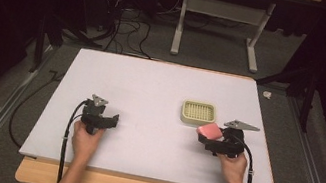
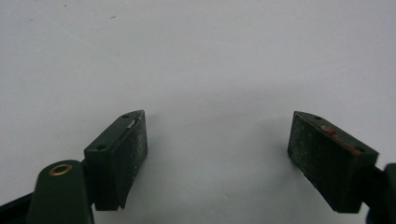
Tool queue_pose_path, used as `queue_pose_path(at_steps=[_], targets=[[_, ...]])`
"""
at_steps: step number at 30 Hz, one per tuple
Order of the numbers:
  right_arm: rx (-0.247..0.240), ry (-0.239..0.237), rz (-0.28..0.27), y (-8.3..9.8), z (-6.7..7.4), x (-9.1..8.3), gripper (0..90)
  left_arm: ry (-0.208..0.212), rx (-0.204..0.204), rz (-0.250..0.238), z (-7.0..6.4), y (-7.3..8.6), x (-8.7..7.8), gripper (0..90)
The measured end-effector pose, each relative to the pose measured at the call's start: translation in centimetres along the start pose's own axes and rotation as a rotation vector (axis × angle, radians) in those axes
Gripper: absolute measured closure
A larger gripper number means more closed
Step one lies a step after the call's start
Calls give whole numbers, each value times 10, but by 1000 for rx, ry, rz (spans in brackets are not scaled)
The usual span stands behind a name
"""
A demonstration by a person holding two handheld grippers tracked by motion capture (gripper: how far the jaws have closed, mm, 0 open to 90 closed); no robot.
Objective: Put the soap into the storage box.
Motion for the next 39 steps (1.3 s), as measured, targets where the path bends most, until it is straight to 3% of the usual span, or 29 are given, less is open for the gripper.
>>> queue_pose_path(at_steps=[17, 29, 39], targets=[[40, 3, 0, -26, -15, -3, 136, -2, 1, 0, 0, 0, 0, 206], [35, 14, 34, -40, -20, 9, 136, -2, 3, 2, 0, 0, 0, 206], [71, 37, 69, -43, -28, 29, 136, -2, 0, -1, 0, 0, 0, 206]])
Point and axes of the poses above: each handheld gripper's, and its own axes: x roughly forward along the jaws, y roughly out of its underside, z roughly to its left, the point moved 9 cm from there along x, roughly forward along the jaws, and after that the axes turned 5 degrees about z, right-handed, at the moved point
